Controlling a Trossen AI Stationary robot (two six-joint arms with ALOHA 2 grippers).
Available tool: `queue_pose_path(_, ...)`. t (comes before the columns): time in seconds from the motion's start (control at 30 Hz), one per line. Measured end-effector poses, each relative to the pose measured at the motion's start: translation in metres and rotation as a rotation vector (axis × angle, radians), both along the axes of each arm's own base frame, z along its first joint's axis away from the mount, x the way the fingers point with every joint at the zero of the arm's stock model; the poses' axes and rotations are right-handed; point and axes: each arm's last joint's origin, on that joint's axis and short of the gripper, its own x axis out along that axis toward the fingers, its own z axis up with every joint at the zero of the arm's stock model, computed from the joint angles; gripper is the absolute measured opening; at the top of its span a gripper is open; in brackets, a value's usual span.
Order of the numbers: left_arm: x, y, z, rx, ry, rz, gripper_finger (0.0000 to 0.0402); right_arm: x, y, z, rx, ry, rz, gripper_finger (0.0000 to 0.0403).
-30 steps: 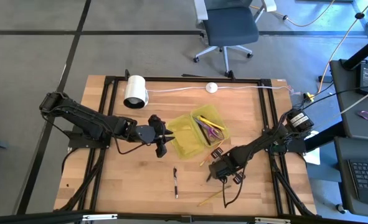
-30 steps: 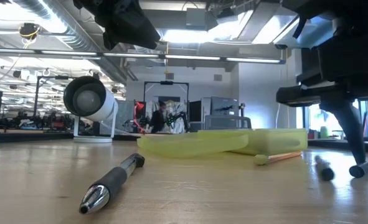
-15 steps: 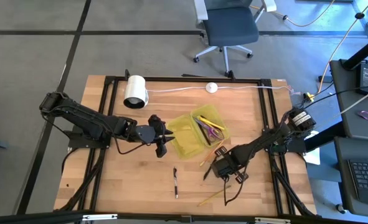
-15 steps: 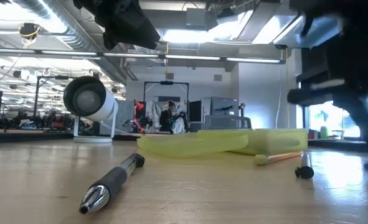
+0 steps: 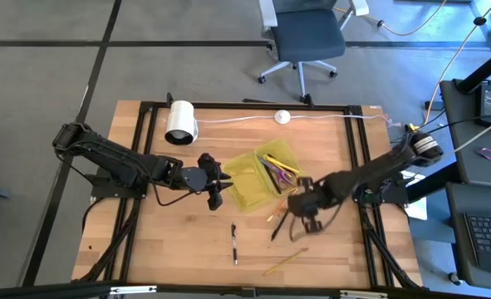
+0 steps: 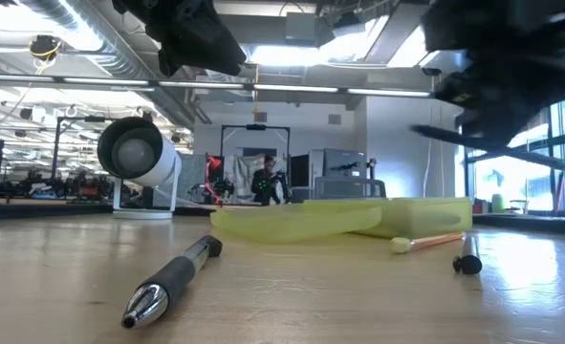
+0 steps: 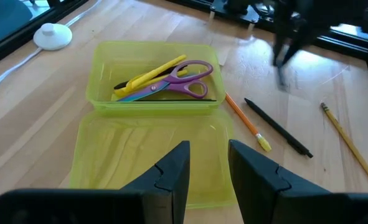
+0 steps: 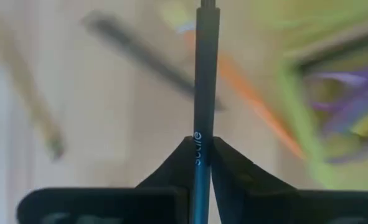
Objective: Pick & place school supplies into a supply box
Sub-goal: Put the black pen into the yellow supply box
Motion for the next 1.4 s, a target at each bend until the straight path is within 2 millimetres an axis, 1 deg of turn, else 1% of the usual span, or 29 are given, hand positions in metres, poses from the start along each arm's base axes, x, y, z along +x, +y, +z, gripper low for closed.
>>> queue_pose_path(0.1,0.0,0.0,0.0,0.0,0.0,0.0,0.0102,0.006,-0.023,0.005,-0.028,-0.047,-0.218,0.0042)
queue_pose_path(0.27,0.0,0.0,0.0,0.0,0.0,-0.001,0.0102,0.017,-0.069,0.007,-0.021,-0.076,-0.449,0.0043)
queue_pose_path(0.37,0.0,0.0,0.0,-0.001,0.0,0.0,0.0102,0.024,-0.097,0.004,0.021,-0.091,-0.573,0.0044)
queue_pose_path(0.47,0.0,0.0,0.0,-0.001,0.0,0.0,0.0102,0.032,-0.12,0.001,0.051,-0.124,-0.635,0.0045)
queue_pose_path(0.57,0.0,0.0,0.0,-0.001,0.0,-0.001,0.0102,0.038,-0.134,-0.008,0.036,-0.125,-0.622,0.0045)
queue_pose_path(0.7,0.0,0.0,0.0,-0.001,0.0,-0.001,0.0102,0.044,-0.143,-0.023,0.037,-0.078,-0.634,0.0045)
queue_pose_path(0.97,0.0,0.0,0.0,-0.001,0.0,-0.001,0.0102,0.051,-0.144,-0.051,0.037,0.022,-0.621,0.0046)
queue_pose_path(1.1,0.0,0.0,0.0,-0.001,0.0,-0.001,0.0102,0.053,-0.144,-0.056,0.033,0.038,-0.622,0.0046)
queue_pose_path(1.27,0.0,0.0,0.0,-0.001,0.0,-0.001,0.0102,0.053,-0.145,-0.056,0.03,0.036,-0.614,0.0048)
queue_pose_path(1.33,0.0,0.0,0.0,-0.001,0.0,-0.001,0.0102,0.053,-0.145,-0.056,0.025,0.037,-0.593,0.0058)
queue_pose_path(1.4,0.0,0.0,0.0,-0.001,0.001,-0.001,0.0102,0.053,-0.145,-0.056,0.024,0.038,-0.59,0.0078)
